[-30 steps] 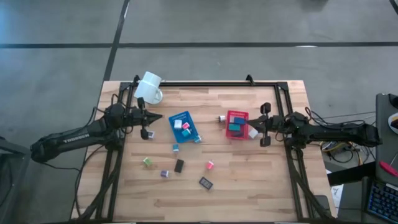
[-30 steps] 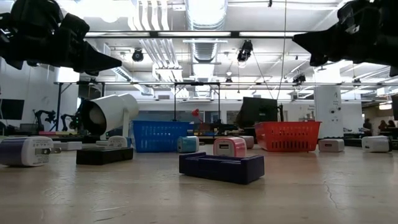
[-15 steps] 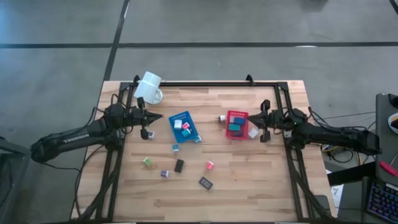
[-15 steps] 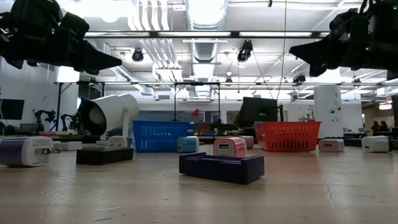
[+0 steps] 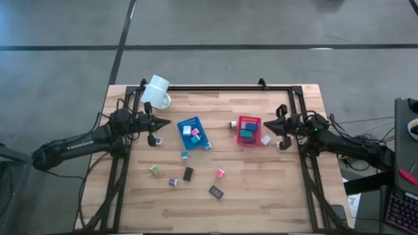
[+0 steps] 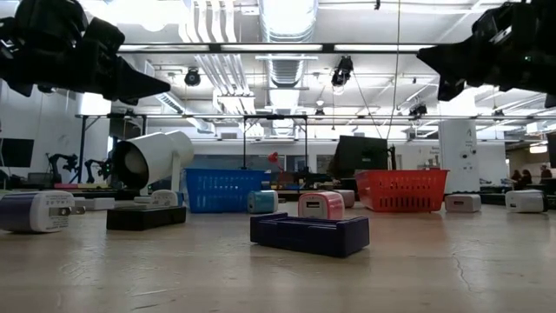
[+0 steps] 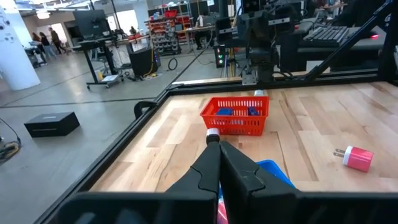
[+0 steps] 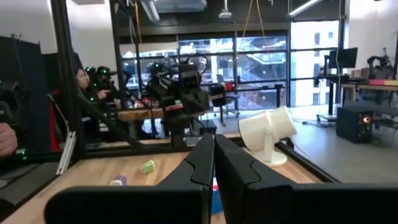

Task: Pick & Place Office items
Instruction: Put the top black and white charger adapter into the blue bin

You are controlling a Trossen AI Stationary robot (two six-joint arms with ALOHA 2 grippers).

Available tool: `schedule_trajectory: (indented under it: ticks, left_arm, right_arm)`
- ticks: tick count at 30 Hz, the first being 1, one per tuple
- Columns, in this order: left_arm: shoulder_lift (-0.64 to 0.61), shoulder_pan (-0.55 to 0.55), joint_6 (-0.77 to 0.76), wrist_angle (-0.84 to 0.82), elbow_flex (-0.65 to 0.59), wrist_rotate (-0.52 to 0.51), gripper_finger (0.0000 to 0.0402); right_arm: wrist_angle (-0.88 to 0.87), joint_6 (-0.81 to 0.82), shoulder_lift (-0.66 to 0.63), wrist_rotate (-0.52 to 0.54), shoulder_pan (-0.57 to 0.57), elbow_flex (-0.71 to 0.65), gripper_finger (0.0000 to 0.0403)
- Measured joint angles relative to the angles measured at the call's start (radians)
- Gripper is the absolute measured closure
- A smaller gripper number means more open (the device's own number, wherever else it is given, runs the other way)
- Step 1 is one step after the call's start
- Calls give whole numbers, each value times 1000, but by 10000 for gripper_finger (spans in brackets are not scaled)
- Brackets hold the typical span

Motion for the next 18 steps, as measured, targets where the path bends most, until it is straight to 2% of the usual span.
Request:
schedule_trajectory:
  ticks: [2,8,13,18]
  left_arm:
    - [0,0,-3,-1,-1,0,391]
    - [0,0,-29,-4,-1,0,395]
    - [0,0,-38,-7,-2,5,393]
    - [0,-2,-53,-10,-2,90,393]
  right_arm:
    - [-67,0,-46,20,4,13,394]
    - [-365,-95,-156,207,122,89,394]
    - [-359,-171,-250,319,255,84,394]
    - [-362,-246,-337,334,325,49,394]
